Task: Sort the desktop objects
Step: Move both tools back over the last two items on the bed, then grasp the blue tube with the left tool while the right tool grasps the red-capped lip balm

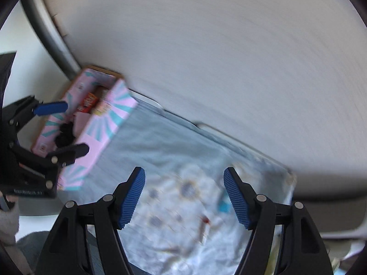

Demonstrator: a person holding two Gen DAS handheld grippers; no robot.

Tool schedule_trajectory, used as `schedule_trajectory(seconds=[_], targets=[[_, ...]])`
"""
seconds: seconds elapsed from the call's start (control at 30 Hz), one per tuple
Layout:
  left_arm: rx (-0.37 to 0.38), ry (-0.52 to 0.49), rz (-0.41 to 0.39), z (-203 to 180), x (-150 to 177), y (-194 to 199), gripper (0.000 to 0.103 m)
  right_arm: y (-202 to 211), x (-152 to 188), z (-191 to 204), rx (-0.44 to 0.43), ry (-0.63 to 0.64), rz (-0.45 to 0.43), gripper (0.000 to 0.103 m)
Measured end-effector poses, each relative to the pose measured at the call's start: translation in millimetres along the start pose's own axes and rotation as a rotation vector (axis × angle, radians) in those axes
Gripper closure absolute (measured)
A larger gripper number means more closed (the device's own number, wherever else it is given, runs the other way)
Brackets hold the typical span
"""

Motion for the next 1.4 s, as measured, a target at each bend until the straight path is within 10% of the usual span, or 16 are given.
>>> schedule_trajectory(seconds=[0.37,0.77,0.97,1.3,1.4], targets=[[0.022,-0.082,0.144,-112.4,-6.7,-113.7,0.016,-46.4,102.8,-55.2,-0.025,-0.165,0.061,0.036],[-0.017,-0.04,0.19,-154.2,-4.6,-205.0,0.021,-116.6,149.3,-34.7,-0.065,-0.12,-0.02,0.05],[-0.015,-0.02,0.178,-155.4,1.6,-213.0,0.034,-130.9,149.5,-19.8,-0.064,-0.031,-0.041,0.066],[-0.069,-0.048,0.133,-146.9,7.7,-209.1,0.09,-140.6,145.1,-8.6,-0.031,0.033,-0.055,0.08],[-0.07,-0.034,0.137,-140.2,8.5,-207.4,0.09,-138.9,145.9,-9.9,-0.03,0.029,-0.063,0.09]])
Point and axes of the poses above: each gripper's, at about its wrist camera, not at the fingertips, and y roughly against the way its jaws point, z to its left, x to its underside, the point moved 4 cm from there along -y, roughly the way its jaws point, and after that the axes turned 10 degrees about y, right-handed, at the moved point
